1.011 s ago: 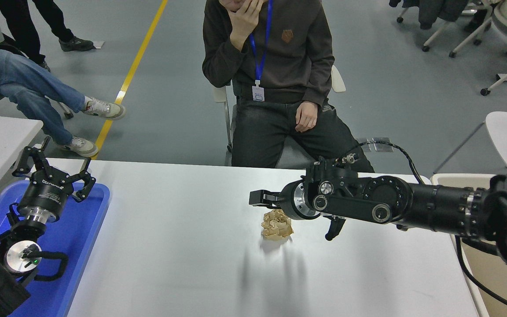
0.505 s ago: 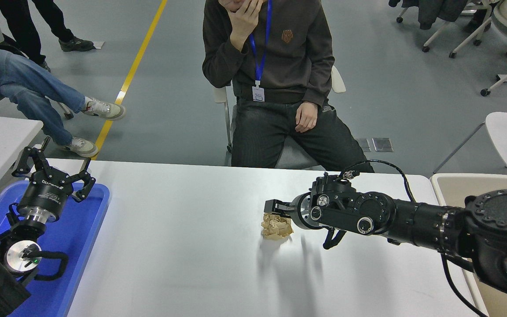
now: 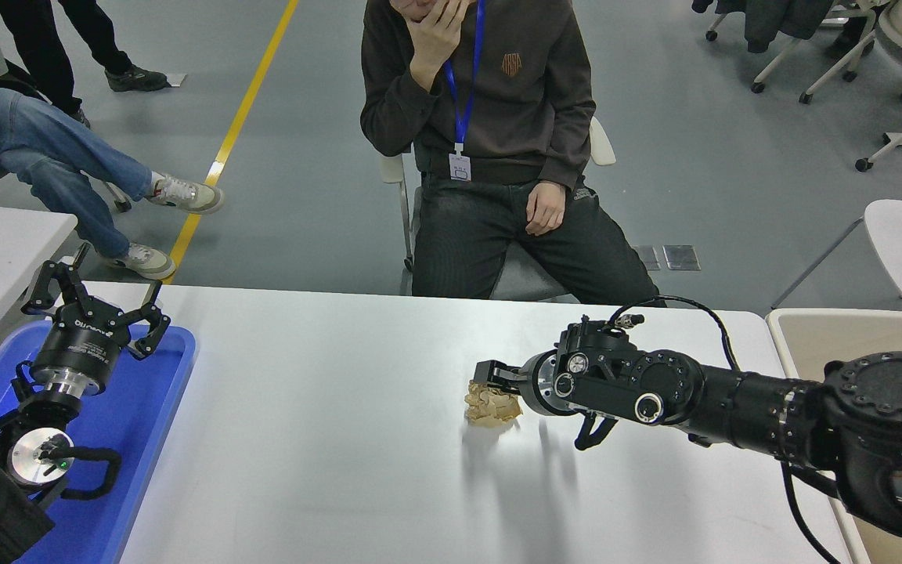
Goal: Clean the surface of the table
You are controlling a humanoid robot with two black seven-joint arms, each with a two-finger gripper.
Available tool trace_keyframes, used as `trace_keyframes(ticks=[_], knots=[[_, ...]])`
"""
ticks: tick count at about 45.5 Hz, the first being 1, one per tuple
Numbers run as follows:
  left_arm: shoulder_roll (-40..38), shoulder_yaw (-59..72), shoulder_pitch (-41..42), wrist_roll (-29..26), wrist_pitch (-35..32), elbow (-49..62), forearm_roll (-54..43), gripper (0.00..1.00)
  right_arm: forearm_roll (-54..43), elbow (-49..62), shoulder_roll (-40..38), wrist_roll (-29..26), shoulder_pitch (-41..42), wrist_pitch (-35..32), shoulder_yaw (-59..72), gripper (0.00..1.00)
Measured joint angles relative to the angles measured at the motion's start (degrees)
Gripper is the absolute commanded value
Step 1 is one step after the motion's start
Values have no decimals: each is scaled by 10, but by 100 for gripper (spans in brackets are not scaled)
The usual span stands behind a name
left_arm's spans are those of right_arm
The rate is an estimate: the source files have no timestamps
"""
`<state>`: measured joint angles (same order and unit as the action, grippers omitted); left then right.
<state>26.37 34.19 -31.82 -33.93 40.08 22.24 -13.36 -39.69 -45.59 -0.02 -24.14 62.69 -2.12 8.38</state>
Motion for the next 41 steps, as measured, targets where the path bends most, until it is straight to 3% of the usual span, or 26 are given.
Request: trace_keyframes(ticks=[23, 41], knots=[[0, 0, 0, 0, 0, 0, 0, 100, -16, 27, 0, 40, -8, -2, 12, 99], [0, 0, 0, 0, 0, 0, 0, 100, -23, 26, 0, 146, -15, -2, 23, 99]])
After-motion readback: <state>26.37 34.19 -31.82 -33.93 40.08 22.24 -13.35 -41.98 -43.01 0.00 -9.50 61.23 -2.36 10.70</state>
